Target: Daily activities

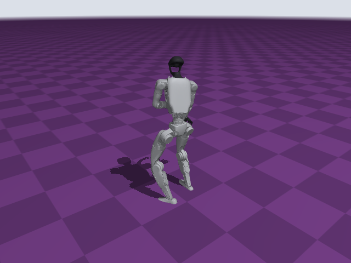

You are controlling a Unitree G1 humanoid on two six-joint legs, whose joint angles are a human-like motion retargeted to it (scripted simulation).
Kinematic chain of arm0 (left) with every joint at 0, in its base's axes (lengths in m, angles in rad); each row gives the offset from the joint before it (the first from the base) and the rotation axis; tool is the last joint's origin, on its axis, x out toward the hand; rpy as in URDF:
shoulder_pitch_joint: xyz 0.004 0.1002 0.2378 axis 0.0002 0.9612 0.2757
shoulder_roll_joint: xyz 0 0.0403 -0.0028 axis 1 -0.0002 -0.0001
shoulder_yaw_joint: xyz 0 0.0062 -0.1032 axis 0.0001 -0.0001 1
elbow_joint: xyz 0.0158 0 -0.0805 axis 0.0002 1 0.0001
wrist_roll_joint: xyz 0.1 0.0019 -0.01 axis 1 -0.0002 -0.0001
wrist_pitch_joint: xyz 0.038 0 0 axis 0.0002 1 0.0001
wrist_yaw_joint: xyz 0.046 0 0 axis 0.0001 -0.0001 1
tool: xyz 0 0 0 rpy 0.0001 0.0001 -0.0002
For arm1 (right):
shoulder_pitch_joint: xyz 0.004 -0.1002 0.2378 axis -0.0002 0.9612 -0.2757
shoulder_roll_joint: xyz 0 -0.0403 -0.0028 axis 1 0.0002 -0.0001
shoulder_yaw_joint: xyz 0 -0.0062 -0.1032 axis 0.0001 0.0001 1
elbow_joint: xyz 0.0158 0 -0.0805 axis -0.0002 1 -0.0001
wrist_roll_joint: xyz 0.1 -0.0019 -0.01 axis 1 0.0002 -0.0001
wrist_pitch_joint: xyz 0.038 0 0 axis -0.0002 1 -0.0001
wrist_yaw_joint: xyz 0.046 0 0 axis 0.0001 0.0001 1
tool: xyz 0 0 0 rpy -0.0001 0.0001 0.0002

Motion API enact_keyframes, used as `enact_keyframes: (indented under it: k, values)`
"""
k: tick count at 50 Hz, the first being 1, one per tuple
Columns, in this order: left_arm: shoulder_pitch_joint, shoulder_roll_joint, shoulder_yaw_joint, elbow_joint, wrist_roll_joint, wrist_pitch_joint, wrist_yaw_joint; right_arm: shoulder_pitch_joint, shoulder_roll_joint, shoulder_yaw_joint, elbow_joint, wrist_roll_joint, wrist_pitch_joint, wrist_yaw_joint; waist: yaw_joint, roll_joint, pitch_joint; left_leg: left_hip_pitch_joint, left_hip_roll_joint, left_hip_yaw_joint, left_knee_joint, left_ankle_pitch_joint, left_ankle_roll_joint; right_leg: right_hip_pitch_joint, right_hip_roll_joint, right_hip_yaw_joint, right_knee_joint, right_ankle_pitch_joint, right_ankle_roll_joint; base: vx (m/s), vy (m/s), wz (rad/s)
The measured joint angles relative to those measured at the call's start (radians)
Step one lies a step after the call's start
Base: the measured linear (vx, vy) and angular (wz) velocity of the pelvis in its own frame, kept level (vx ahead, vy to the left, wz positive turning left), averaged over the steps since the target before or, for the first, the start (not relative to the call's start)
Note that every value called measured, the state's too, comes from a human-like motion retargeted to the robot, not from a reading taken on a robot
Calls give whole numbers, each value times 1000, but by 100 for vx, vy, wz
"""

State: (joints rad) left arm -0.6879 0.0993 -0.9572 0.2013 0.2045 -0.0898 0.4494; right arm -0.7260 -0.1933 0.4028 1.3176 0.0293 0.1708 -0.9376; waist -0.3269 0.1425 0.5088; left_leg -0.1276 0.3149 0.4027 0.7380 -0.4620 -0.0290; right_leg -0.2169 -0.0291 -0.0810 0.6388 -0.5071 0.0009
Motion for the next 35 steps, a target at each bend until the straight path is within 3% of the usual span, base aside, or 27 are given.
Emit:
enact_keyframes:
  k: [18,28,35]
  values:
    - [-50,-74,-57,126,-11,34,-78,4,60,-52,90,195,-7,92,74,-79,-39,35,9,-34,25,25,23,31,21,13,14,-20,-1,1,-1,-4]
    - [-26,-33,-3,122,-16,60,-120,24,25,-91,43,248,-29,154,151,-91,-53,-9,41,-132,122,88,4,101,66,28,-30,-18,-6,6,-2,-20]
    - [50,33,76,62,13,67,-100,53,-9,-132,-75,249,-58,146,223,-83,-67,-110,-1,-253,152,21,-2,140,83,38,-58,-20,0,9,3,-22]
